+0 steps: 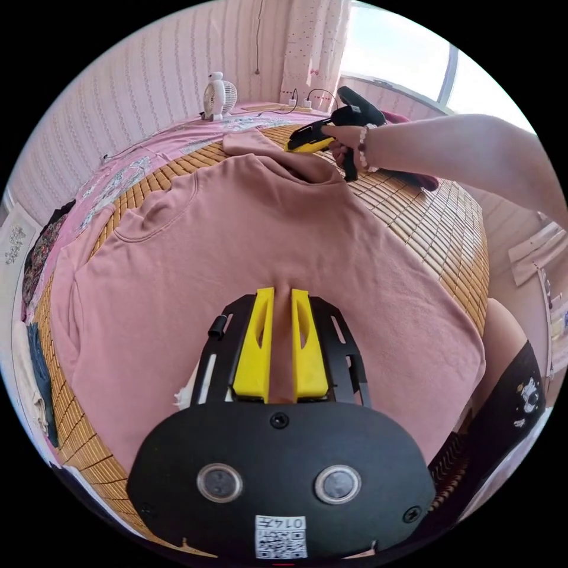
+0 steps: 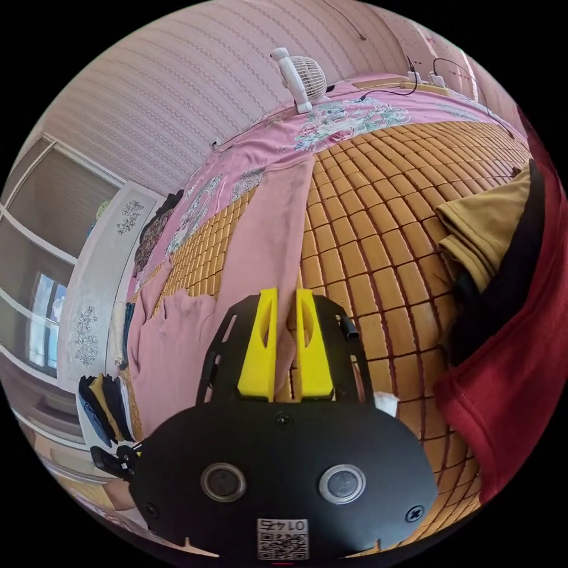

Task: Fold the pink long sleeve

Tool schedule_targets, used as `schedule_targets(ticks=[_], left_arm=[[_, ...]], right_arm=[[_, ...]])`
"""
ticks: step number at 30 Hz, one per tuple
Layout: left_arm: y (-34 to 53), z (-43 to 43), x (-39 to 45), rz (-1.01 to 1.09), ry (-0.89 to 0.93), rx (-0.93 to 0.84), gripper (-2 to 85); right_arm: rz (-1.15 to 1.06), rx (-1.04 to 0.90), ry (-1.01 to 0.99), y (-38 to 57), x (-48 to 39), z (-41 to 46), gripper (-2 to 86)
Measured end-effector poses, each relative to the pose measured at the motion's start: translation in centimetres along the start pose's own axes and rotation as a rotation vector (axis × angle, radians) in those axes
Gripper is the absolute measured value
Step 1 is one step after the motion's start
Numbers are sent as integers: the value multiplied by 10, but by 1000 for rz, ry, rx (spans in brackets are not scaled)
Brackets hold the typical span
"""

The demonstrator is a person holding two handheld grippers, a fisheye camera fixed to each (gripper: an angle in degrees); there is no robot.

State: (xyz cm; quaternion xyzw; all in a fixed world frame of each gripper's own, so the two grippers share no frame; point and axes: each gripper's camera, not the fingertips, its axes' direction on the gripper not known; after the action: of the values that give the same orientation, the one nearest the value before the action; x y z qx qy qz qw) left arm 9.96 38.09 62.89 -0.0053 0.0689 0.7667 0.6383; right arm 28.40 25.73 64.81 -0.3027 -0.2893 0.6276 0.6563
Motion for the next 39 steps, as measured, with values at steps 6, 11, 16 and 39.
schedule_targets(ticks=[6,11,16,39], left_arm=[[-5,7,-2,-28,3,2,47],[-11,11,1,-14,-20,6,49],[-20,14,-8,-75,18,-14,44],[-67,34,2,-126,82,-43,-8]], right_arm=[[-144,200,-104,52,-20,-90,10],[-238,297,68,231,-52,-221,17],[-38,47,203,356,-3,-229,74],[43,397,227,337,-8,-338,47]])
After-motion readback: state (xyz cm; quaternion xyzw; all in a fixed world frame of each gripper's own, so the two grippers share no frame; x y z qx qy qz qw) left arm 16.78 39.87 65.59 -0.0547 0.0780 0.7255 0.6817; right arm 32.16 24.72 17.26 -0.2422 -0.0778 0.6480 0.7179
